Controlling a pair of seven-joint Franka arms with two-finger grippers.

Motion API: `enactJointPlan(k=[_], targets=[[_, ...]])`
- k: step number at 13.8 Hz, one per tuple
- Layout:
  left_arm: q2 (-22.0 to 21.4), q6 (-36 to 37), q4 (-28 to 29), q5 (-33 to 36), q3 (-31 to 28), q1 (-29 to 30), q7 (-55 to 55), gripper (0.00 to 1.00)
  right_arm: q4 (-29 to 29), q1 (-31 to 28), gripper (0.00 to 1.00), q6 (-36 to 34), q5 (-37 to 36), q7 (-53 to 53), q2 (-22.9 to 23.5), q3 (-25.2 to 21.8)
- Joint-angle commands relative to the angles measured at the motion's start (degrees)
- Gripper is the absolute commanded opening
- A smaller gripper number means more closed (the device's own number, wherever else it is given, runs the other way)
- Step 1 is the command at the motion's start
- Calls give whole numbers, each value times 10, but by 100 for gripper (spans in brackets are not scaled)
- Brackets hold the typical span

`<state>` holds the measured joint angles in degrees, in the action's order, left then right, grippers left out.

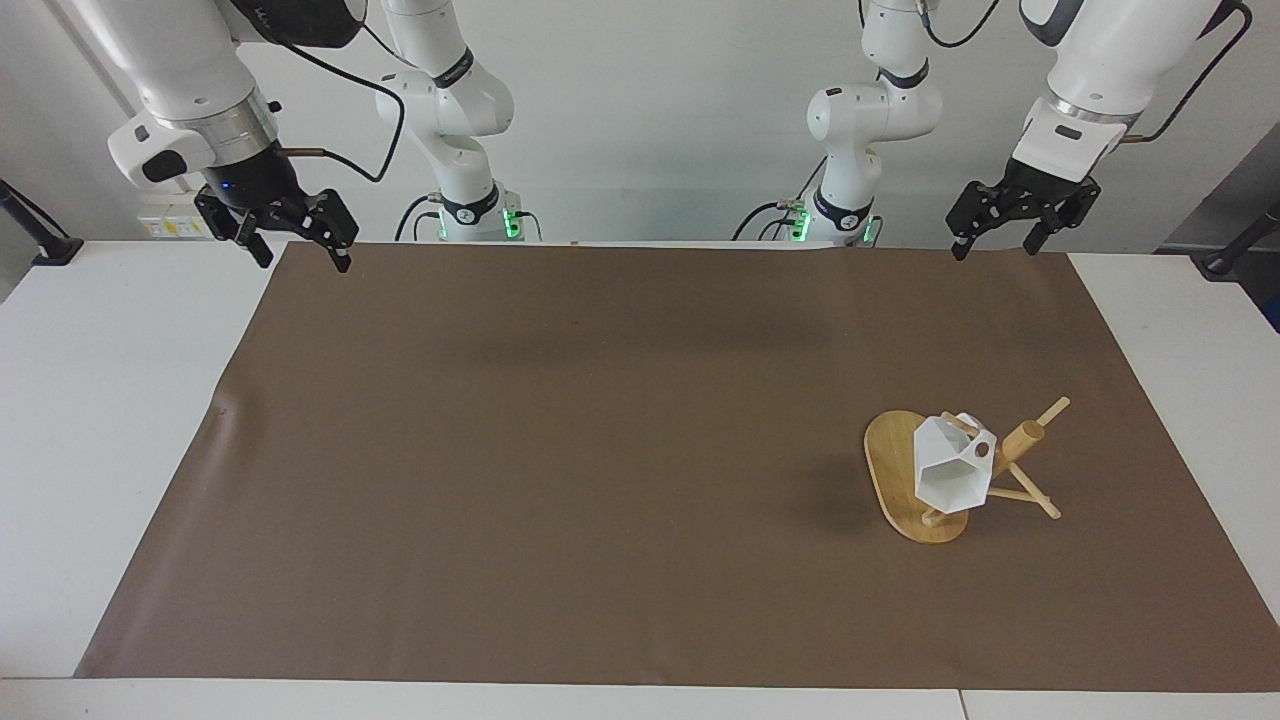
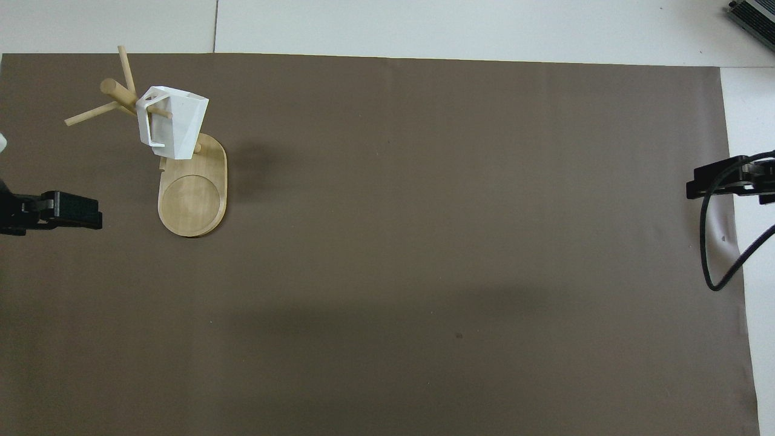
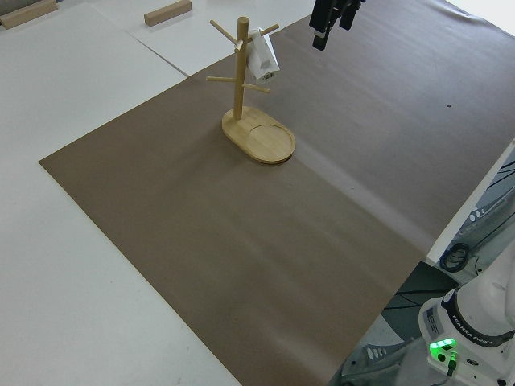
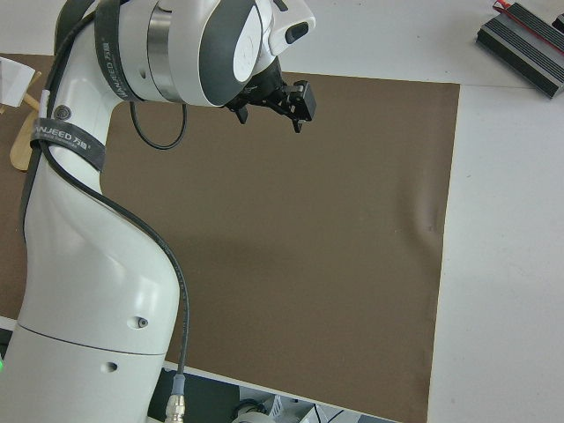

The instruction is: Hang cup on rack

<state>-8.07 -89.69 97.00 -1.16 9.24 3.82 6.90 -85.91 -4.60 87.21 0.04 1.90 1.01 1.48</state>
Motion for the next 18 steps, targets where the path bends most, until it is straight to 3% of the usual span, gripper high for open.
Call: enactJointPlan(k=[1,4,7,18], targets=[[4,35,-15,-8,-7,-10,-33,100,1,-1,100,-15,11,7,-5,2],[10,58,-29,-9,-12,-11,-75,100,1,-1,100,-14,11,7,-5,2],[-16,51,18,-9,-12,-7,-75,100,1,-1,100,-13,11,7,-5,2],[-14,31,-6,-26,-15,-5,-88,100,1,-1,100,-9,11,7,-5,2]])
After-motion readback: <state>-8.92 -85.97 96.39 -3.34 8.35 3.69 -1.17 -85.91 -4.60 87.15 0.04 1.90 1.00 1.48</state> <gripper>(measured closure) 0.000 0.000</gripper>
